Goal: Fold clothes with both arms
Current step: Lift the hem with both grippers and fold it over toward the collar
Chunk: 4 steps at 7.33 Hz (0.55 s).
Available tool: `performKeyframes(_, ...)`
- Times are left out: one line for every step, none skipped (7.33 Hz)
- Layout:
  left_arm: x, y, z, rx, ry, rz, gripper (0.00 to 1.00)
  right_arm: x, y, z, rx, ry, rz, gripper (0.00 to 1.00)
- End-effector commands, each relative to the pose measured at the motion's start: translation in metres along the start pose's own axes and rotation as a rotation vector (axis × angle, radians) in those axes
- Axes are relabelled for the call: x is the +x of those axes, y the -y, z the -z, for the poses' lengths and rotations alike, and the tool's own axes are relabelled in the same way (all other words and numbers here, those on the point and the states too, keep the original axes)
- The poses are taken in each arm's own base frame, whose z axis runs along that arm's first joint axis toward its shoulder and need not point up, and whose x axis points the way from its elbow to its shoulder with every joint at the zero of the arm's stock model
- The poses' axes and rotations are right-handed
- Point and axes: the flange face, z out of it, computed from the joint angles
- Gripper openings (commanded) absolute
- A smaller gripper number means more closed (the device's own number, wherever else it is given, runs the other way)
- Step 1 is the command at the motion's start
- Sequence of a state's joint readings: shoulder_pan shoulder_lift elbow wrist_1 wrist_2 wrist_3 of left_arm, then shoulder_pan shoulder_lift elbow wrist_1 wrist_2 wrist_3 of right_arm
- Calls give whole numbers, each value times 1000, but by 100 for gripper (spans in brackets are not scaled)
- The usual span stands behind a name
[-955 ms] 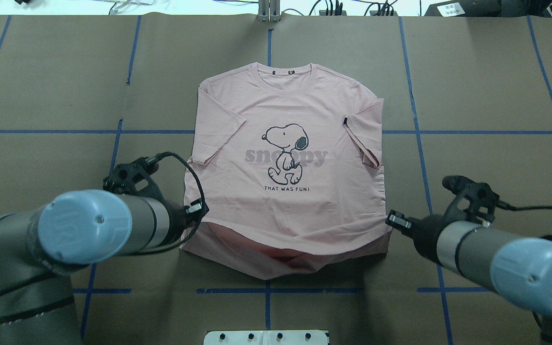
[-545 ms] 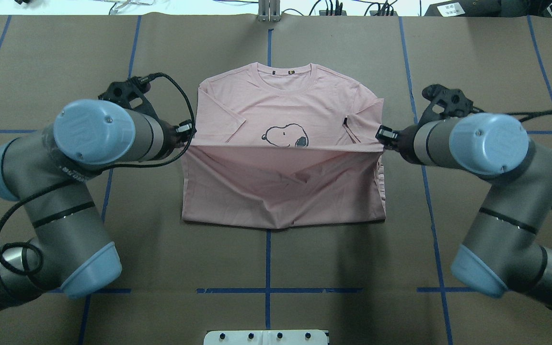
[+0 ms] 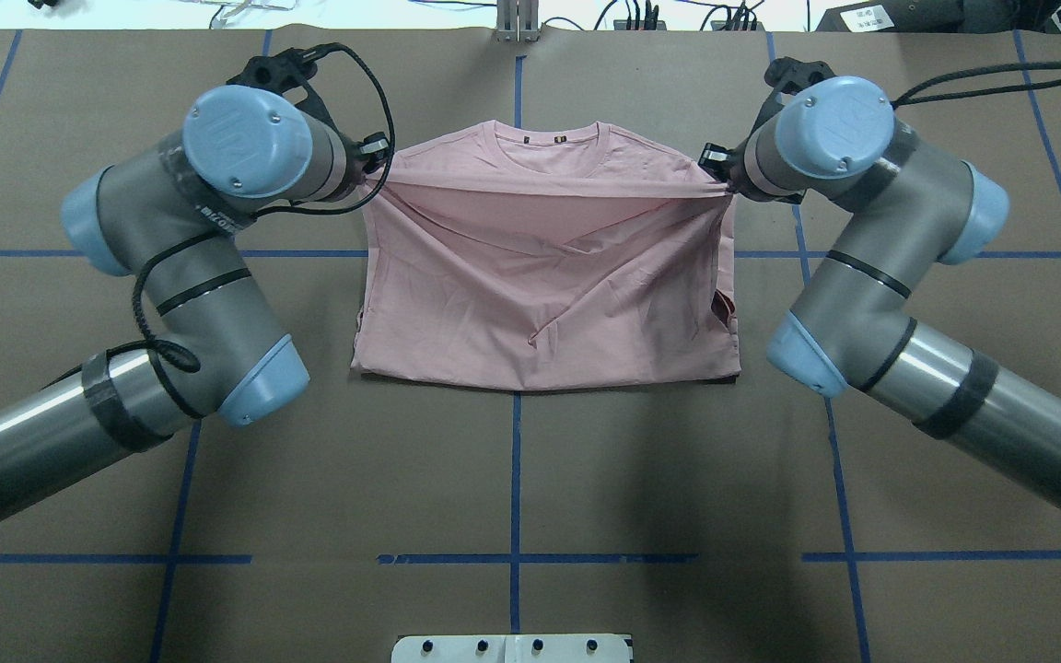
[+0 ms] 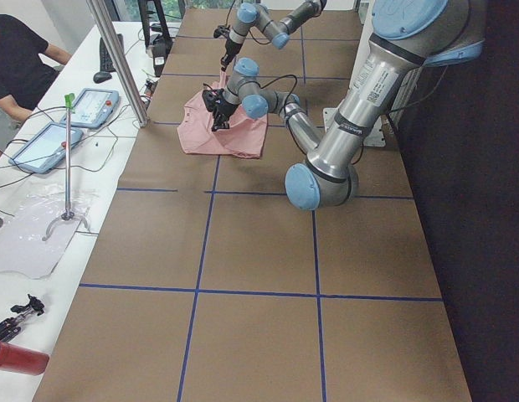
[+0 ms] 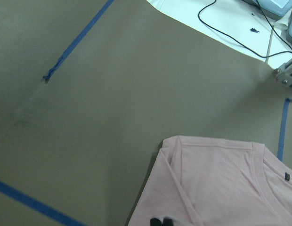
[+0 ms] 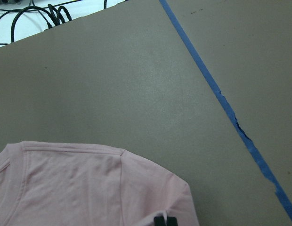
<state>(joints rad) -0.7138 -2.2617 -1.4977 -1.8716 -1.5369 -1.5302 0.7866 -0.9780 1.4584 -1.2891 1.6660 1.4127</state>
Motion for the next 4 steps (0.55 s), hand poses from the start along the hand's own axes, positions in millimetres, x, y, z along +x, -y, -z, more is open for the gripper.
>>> performKeyframes(4,4,-64,32,-23,-14,0,-23,10,-42,3,-28,2,0)
performKeyframes(11,3,-91,32,-15,-13,0,-13,11,-66,9,-9,9,0)
performKeyframes(5,4,-104,34,-43,-14,6,-6,23,-71,23,-9,39,0)
performKeyframes(2,4,-110,34,-39,-31,21,-3,31,-70,28,-11,65,0)
